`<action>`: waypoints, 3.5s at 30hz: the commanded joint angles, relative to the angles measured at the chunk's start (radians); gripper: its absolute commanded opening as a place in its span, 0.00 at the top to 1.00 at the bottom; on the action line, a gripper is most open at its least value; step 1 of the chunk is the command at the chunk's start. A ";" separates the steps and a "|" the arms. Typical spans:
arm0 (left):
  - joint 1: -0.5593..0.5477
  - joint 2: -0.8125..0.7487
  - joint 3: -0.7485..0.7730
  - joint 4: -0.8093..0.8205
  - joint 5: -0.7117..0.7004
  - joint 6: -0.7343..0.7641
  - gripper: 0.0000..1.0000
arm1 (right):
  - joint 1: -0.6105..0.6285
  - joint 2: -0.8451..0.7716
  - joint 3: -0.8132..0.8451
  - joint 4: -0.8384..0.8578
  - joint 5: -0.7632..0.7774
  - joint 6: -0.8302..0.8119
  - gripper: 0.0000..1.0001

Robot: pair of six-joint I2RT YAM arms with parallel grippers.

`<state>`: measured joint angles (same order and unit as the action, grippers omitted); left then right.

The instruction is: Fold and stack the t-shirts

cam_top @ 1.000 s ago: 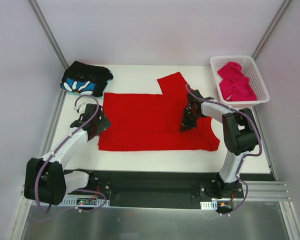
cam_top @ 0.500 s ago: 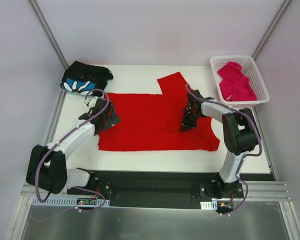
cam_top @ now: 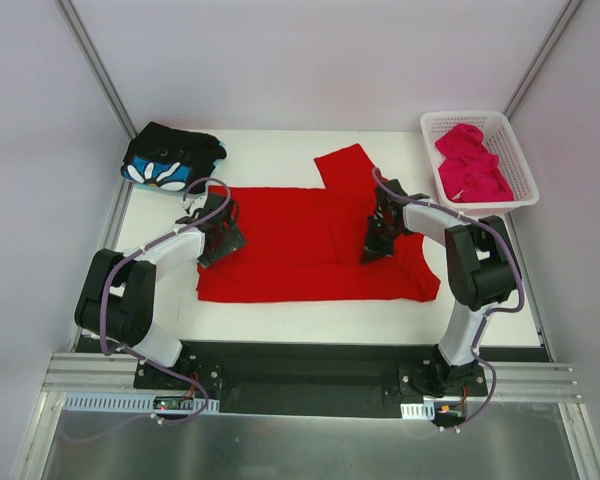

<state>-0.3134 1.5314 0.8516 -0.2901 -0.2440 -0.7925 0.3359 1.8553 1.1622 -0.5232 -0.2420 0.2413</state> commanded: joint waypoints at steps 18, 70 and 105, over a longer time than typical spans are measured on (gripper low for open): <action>-0.001 0.053 0.024 -0.202 0.046 -0.082 0.60 | -0.029 -0.008 -0.029 -0.020 0.098 -0.034 0.99; -0.016 0.110 0.116 -0.282 0.071 -0.079 0.73 | -0.044 -0.025 -0.027 -0.023 0.092 -0.040 0.99; -0.018 0.075 0.267 -0.376 0.025 -0.019 1.00 | -0.051 -0.031 -0.025 -0.026 0.084 -0.046 0.99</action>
<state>-0.3222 1.6432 1.1038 -0.6231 -0.1936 -0.8257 0.2981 1.8408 1.1507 -0.5198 -0.2283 0.2260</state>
